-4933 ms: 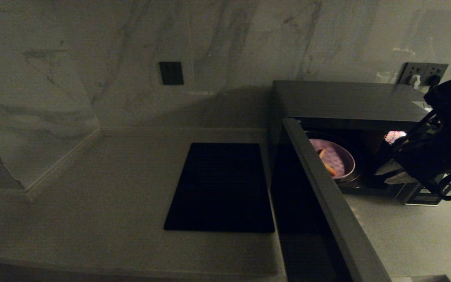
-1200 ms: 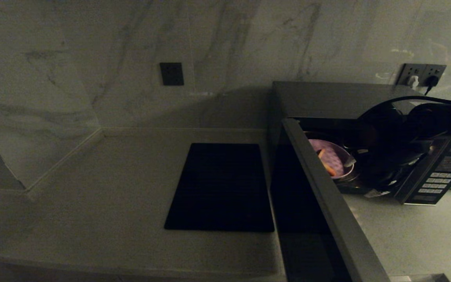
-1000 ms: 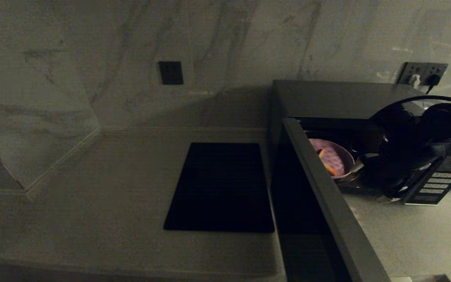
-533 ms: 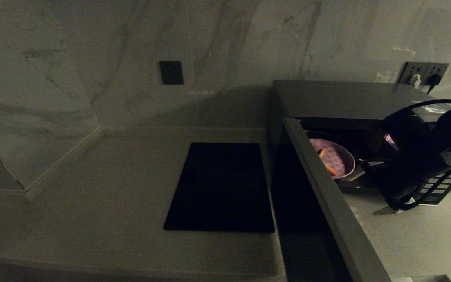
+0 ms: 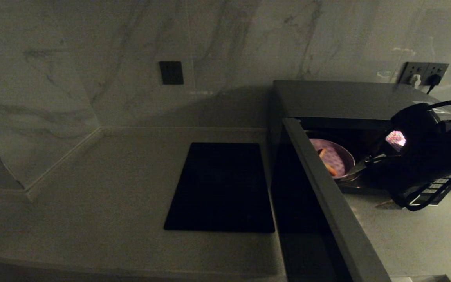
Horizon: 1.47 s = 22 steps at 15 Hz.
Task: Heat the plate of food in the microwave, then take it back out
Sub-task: Take the plate out of the microwave
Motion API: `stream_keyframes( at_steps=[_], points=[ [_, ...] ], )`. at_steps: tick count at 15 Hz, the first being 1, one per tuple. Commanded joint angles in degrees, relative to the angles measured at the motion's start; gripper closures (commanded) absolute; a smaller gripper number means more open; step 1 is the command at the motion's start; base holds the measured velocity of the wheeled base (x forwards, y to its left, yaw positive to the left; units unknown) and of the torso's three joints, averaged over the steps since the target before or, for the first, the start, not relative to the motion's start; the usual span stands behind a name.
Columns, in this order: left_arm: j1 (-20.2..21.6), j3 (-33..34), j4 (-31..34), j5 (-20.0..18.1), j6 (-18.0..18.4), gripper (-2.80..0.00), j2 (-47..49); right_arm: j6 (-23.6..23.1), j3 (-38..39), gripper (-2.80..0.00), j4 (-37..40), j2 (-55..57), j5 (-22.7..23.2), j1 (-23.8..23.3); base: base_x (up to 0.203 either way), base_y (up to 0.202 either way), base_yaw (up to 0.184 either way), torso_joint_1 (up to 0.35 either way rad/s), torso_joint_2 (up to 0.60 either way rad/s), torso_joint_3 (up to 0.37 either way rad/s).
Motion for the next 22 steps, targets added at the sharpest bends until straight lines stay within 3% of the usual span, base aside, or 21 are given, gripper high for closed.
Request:
stream_keyframes(
  at_steps=[1,4,6,10,13,22],
  points=[
    [0.01,0.0,-0.02,0.03,-0.04,0.0,0.02,5.48,-0.11,-2.8,-2.92,1.43,-8.08,0.58,0.0,0.0,0.0,0.0,0.0,0.0],
    [0.01,0.0,-0.02,0.03,-0.04,0.0,0.05,13.99,-2.77,-2.8,-4.42,4.06,-15.69,3.37,0.0,0.0,0.0,0.0,0.0,0.0],
    [0.01,0.0,-0.02,0.03,-0.04,0.0,0.02,17.11,-5.47,-2.8,-4.37,5.44,-16.29,4.38,0.0,0.0,0.0,0.0,0.0,0.0],
    [0.01,0.0,-0.02,0.03,-0.04,0.0,0.0,16.88,-7.15,-2.8,-4.12,6.68,-16.47,4.6,0.0,0.0,0.0,0.0,0.0,0.0],
    [0.01,0.0,-0.02,0.03,-0.04,0.0,0.01,21.19,-9.21,-2.8,-4.46,7.23,-16.07,4.48,0.0,0.0,0.0,0.0,0.0,0.0],
    [0.01,0.0,-0.02,0.03,-0.04,0.0,0.0,21.69,-8.25,-2.8,-4.3,8.92,-10.16,3.02,0.0,0.0,0.0,0.0,0.0,0.0]
  ],
)
